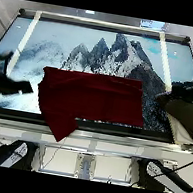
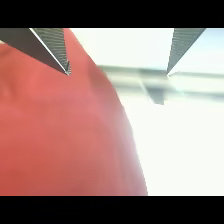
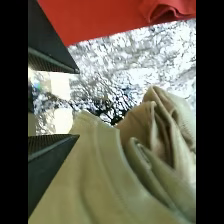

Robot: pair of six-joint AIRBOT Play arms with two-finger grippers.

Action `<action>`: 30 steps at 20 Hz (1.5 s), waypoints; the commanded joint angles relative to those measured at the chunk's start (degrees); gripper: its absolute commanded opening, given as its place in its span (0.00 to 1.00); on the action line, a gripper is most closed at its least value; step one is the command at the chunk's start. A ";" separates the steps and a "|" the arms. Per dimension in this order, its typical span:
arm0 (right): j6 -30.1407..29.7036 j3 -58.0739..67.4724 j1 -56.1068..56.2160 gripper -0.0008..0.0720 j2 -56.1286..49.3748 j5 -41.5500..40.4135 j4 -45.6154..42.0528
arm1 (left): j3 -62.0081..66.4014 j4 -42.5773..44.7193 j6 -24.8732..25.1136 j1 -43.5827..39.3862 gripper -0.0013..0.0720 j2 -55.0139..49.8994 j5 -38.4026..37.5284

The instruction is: Fold the shirts.

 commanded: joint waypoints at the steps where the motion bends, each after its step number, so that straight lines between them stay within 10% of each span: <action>1: -2.10 -1.55 -2.10 0.63 2.62 0.42 6.36 | -17.75 -9.07 -2.97 2.56 0.97 5.11 -0.04; 21: -5.49 -1.53 -2.10 0.63 2.62 -0.37 11.74 | -32.96 -22.38 -6.03 -9.35 0.94 -2.36 18.88; 24: -5.64 -1.55 -2.10 0.54 2.62 0.57 11.74 | -32.83 -25.07 -5.22 -9.35 0.02 -2.71 18.32; 28: -5.57 -4.92 -2.10 0.47 2.58 7.65 15.98 | -29.35 -24.41 -3.21 -9.35 0.03 -2.71 14.49; 30: -4.42 -12.94 -2.12 0.61 2.58 8.20 20.28 | -27.02 -24.44 -2.93 -9.35 0.03 -2.71 13.14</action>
